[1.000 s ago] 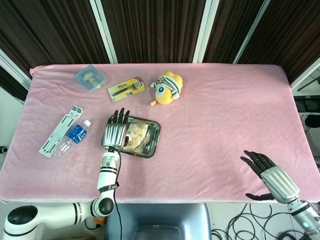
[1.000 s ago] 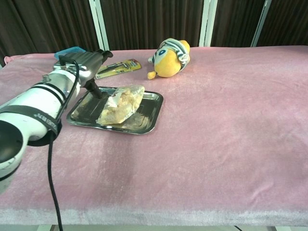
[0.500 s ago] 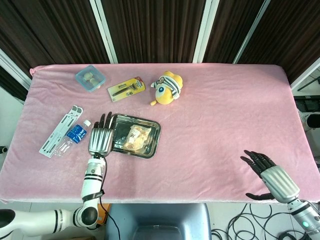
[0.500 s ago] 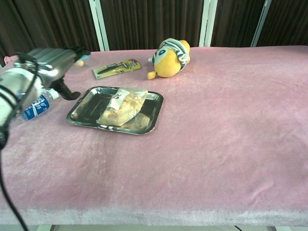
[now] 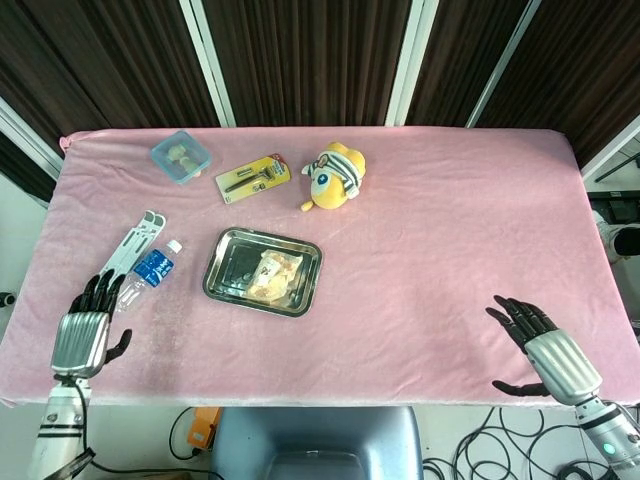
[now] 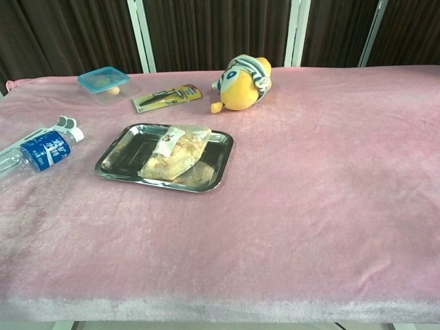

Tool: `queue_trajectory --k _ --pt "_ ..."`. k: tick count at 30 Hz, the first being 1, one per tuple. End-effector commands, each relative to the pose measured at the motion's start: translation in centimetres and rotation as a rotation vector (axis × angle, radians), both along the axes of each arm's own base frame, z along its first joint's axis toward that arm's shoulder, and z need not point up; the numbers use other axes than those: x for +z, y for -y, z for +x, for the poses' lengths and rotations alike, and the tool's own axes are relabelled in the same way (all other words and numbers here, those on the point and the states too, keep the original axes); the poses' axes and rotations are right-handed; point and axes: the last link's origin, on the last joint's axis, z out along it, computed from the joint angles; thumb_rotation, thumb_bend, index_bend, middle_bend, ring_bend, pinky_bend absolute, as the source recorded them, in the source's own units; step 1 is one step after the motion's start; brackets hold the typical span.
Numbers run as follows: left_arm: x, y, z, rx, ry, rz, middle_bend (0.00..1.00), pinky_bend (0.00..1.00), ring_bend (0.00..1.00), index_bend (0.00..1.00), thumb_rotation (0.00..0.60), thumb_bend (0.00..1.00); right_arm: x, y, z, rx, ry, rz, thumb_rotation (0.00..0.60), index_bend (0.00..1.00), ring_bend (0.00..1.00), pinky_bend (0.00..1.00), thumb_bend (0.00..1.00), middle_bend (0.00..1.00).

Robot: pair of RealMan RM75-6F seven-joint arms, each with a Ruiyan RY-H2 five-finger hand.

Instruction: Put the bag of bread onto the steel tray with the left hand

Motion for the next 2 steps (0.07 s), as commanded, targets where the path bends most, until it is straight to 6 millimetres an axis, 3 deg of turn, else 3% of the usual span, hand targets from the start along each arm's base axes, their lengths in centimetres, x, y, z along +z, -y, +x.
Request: queue_trajectory --k 1,2 --pt "0.85 2.14 -1.80 -0.005 -0.036 -0.019 0.03 0.23 0.02 0.08 0.600 0.34 -0.13 0.06 0.01 -0.005 -0.003 -0.006 0.600 0.00 0.00 0.22 0.11 0.00" --pt "0.86 2.16 -1.79 -0.007 -0.037 -0.021 0.03 0.23 0.02 0.08 0.600 0.34 -0.15 0.07 0.02 -0.005 -0.003 -0.007 0.600 0.00 0.00 0.22 0.11 0.00"
